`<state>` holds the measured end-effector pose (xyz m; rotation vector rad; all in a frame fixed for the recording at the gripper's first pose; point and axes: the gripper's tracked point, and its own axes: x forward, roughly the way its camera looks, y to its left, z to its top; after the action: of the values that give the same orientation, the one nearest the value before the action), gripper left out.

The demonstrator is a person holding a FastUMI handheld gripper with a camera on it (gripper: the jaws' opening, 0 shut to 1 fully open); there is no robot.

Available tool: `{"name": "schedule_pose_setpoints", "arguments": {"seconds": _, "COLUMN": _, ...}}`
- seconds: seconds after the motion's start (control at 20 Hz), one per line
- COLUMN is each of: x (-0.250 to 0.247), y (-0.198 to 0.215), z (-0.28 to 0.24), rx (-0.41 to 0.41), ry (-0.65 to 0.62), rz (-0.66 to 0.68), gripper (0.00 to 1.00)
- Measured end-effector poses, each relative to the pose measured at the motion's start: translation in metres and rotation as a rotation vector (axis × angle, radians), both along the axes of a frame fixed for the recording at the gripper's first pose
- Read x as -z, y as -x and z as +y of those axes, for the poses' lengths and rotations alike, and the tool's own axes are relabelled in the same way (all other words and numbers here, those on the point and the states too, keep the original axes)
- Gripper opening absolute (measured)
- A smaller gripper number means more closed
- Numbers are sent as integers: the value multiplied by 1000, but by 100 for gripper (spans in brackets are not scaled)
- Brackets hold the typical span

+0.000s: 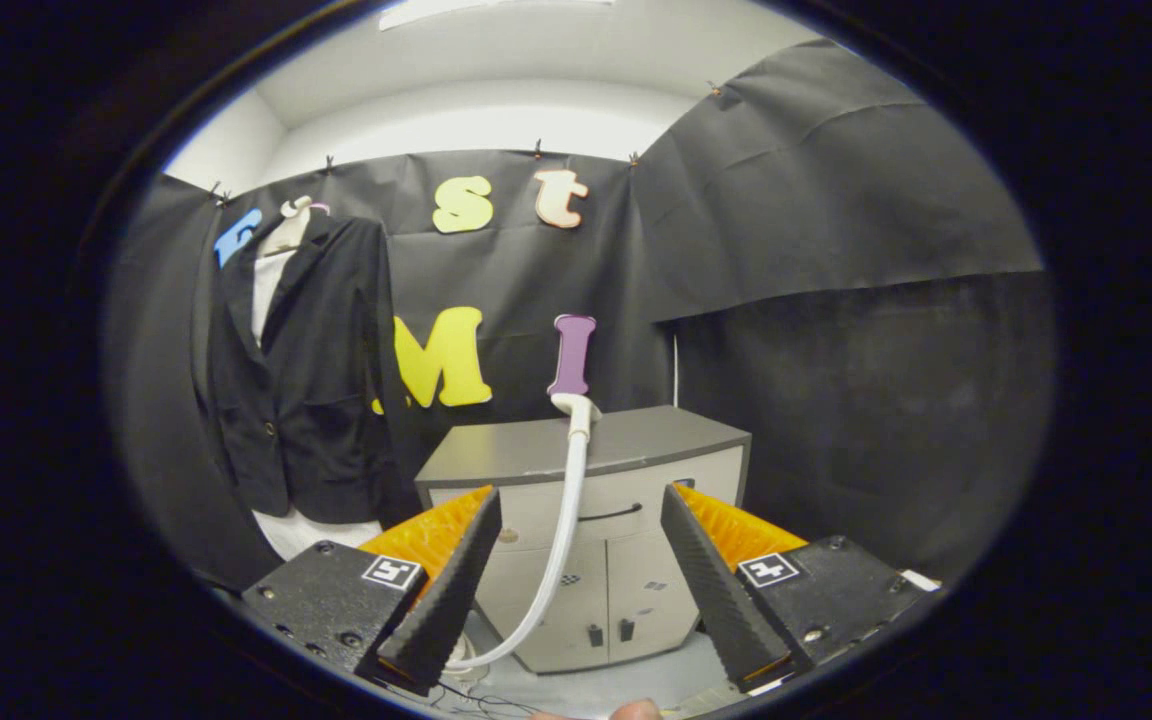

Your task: Iron the clothes twice with a garment steamer, once on the left side and once on the right side.

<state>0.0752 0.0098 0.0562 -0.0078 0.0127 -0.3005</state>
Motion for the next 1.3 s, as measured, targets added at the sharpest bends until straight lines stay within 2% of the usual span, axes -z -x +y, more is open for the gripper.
{"name": "schedule_pose_setpoints", "arguments": {"seconds": 0.15, "x": -3, "y": -41, "z": -13, "rx": 11, "ry": -19, "rz": 18, "gripper": 100}}
{"name": "schedule_pose_setpoints", "arguments": {"seconds": 0.55, "x": -27, "y": -194, "z": -39, "rx": -96, "ry": -95, "rz": 95, "gripper": 100}}
{"name": "schedule_pose_setpoints", "arguments": {"seconds": 0.7, "x": -29, "y": -242, "z": -54, "rx": -112, "ry": -123, "rz": 148, "gripper": 100}}
{"name": "schedule_pose_setpoints", "arguments": {"seconds": 1.1, "x": -17, "y": -337, "z": -89, "rx": -83, "ry": -150, "rz": 300, "gripper": 100}}
{"name": "schedule_pose_setpoints", "arguments": {"seconds": 1.3, "x": 0, "y": -371, "z": -102, "rx": -78, "ry": -188, "rz": 408, "gripper": 99}}
